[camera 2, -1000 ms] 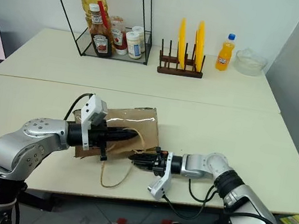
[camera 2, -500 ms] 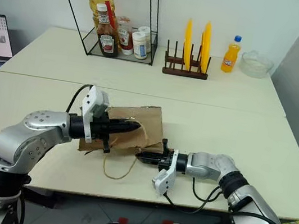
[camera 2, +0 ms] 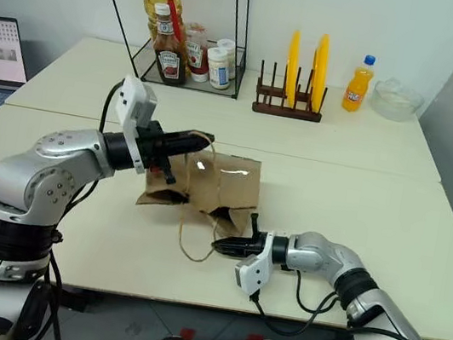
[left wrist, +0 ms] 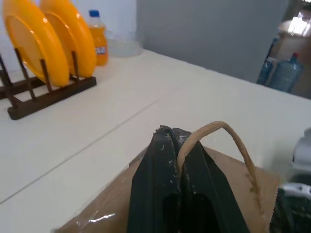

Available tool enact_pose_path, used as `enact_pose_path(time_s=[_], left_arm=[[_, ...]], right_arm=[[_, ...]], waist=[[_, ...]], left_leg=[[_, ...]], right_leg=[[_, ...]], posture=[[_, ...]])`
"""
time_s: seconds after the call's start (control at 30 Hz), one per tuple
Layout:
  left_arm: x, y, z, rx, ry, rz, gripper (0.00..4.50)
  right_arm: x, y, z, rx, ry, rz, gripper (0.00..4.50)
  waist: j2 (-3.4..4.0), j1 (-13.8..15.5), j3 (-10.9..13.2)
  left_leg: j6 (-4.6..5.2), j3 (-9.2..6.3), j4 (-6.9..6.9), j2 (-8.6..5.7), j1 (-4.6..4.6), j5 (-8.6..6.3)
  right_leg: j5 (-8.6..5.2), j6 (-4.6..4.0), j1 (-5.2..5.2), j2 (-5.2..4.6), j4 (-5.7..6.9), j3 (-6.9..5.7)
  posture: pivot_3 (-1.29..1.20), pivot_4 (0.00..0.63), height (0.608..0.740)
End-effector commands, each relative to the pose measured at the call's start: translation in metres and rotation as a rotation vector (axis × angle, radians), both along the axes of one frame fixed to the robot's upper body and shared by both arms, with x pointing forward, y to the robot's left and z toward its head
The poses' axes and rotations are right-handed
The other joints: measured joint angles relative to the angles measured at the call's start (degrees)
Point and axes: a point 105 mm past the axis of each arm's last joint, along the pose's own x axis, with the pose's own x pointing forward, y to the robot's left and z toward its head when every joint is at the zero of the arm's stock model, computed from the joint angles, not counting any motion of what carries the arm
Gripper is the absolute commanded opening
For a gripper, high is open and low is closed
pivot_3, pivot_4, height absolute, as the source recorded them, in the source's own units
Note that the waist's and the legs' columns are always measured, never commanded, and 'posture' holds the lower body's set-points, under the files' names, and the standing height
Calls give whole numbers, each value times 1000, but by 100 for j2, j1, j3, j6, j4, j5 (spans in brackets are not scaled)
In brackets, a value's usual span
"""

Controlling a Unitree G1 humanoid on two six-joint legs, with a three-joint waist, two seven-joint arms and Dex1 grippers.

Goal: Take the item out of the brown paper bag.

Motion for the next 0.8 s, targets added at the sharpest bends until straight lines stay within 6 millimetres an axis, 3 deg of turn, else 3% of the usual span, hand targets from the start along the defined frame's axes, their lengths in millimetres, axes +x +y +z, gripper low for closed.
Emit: enact_pose_path(time_s=[0.03,0.8], left_arm=[[0,8,43,-82,-133,35,0],[4,7,54,-149,-142,33,0]], right_arm=[[-18,-14,-40,-169,80,32,46],[-7,-29,-44,-248,39,10,46]], waist=[[-1,1,1],[-2,28,0]], left_leg=[[0,-1,0,0,-1,0],[-2,0,0,-2,0,1]], right_leg=[[0,0,-1,0,0,-1],[0,2,2,-2,-4,0]], posture=[[0,150,740],[0,150,740]])
